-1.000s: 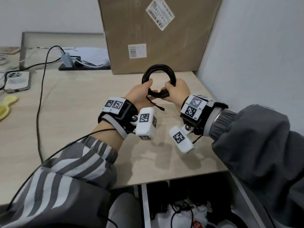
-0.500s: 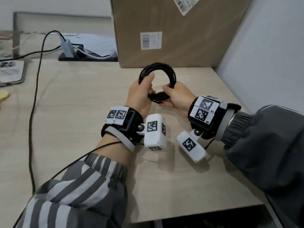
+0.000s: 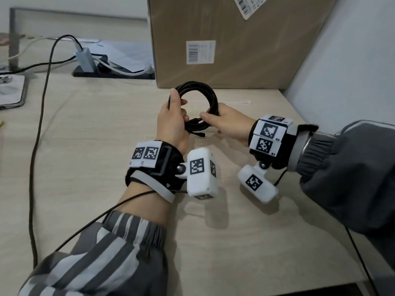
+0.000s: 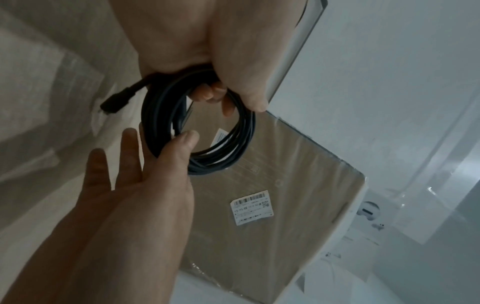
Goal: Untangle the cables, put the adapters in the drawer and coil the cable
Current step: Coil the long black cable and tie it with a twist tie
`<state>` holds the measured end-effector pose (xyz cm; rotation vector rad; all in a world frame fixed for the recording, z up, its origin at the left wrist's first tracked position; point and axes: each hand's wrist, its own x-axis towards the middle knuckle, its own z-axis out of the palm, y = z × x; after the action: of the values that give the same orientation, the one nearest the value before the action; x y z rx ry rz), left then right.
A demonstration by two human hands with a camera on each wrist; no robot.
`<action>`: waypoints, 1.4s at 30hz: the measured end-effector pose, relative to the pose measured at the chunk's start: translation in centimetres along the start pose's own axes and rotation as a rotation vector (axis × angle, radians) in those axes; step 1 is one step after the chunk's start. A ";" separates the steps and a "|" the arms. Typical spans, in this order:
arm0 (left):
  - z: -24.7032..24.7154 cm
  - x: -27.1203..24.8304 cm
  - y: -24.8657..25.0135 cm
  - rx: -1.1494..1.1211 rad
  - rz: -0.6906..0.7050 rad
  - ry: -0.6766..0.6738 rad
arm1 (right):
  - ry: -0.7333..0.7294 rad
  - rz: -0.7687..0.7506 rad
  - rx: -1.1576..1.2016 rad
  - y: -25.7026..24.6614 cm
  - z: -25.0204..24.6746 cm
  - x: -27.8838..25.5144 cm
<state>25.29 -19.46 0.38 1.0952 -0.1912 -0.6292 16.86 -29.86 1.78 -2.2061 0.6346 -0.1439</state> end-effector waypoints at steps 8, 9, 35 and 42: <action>-2.0 1.8 0.8 -0.059 0.029 0.082 | 0.049 0.073 -0.587 2.3 -7.3 6.7; -2.1 1.9 0.9 -0.068 0.028 0.087 | -0.014 0.111 -0.703 2.6 -7.2 8.0; -2.1 2.1 0.9 -0.053 0.069 0.165 | 0.436 -0.037 0.489 -0.9 -0.7 -0.7; -2.3 2.3 1.0 -0.079 0.116 0.224 | 0.420 -0.021 0.500 -2.0 -0.4 -1.4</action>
<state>28.56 -18.71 -0.20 1.0613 -0.0358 -0.4033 16.34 -28.38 3.71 -1.7037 0.7099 -0.7121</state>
